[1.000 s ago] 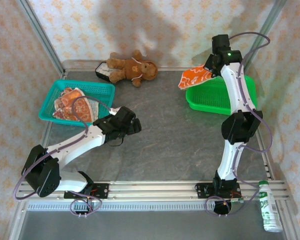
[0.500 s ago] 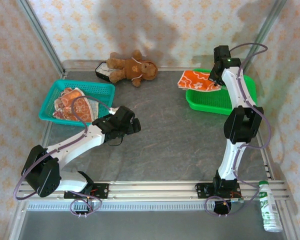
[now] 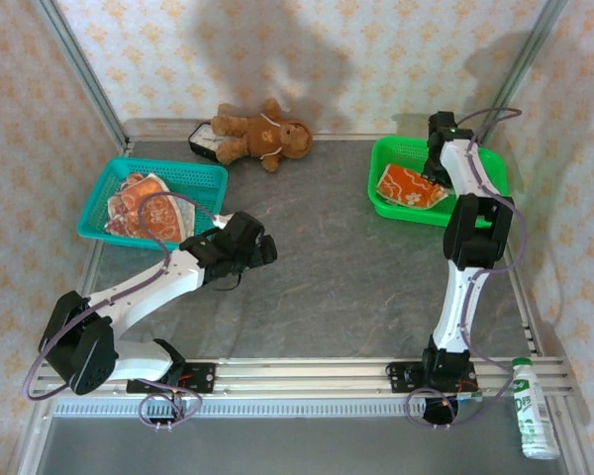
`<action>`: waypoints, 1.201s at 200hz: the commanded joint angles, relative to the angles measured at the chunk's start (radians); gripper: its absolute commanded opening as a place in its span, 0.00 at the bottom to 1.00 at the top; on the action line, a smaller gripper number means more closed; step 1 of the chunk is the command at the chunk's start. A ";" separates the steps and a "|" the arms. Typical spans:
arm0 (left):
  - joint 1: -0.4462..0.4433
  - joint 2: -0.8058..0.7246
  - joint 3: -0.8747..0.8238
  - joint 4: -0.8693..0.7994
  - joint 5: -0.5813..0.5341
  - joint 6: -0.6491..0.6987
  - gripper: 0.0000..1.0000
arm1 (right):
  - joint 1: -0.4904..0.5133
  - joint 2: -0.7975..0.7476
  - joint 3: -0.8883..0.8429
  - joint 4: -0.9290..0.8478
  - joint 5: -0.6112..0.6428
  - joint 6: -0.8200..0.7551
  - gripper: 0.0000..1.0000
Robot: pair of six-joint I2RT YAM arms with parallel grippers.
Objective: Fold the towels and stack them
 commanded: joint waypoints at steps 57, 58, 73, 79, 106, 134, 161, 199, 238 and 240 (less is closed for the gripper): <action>0.012 -0.037 -0.002 -0.035 -0.043 -0.001 1.00 | -0.023 0.047 0.081 -0.022 0.121 -0.040 0.00; 0.012 -0.037 -0.002 -0.035 -0.044 -0.001 1.00 | -0.023 0.047 0.084 -0.022 0.120 -0.041 0.00; 0.012 -0.037 -0.002 -0.038 -0.040 -0.001 1.00 | -0.022 0.065 0.116 -0.029 0.122 -0.045 0.00; 0.012 -0.037 -0.002 -0.040 -0.041 -0.001 1.00 | -0.021 0.076 0.132 -0.034 0.128 -0.048 0.00; 0.012 -0.049 -0.005 -0.052 -0.041 -0.003 1.00 | -0.022 0.118 0.202 -0.049 0.155 -0.053 0.00; 0.012 -0.066 -0.014 -0.064 -0.045 -0.001 1.00 | -0.021 0.153 0.253 -0.063 0.137 -0.051 0.00; 0.012 -0.069 -0.010 -0.071 -0.047 0.002 1.00 | -0.023 0.151 0.258 -0.074 0.138 -0.043 0.24; 0.014 -0.067 -0.002 -0.075 -0.047 0.008 1.00 | -0.023 0.103 0.249 -0.075 0.158 -0.032 0.47; 0.013 -0.076 -0.008 -0.070 -0.054 0.015 1.00 | -0.023 0.037 0.218 -0.066 0.126 -0.018 0.54; 0.014 -0.075 -0.007 -0.070 -0.056 0.016 1.00 | -0.023 0.035 0.213 -0.066 0.122 -0.016 0.54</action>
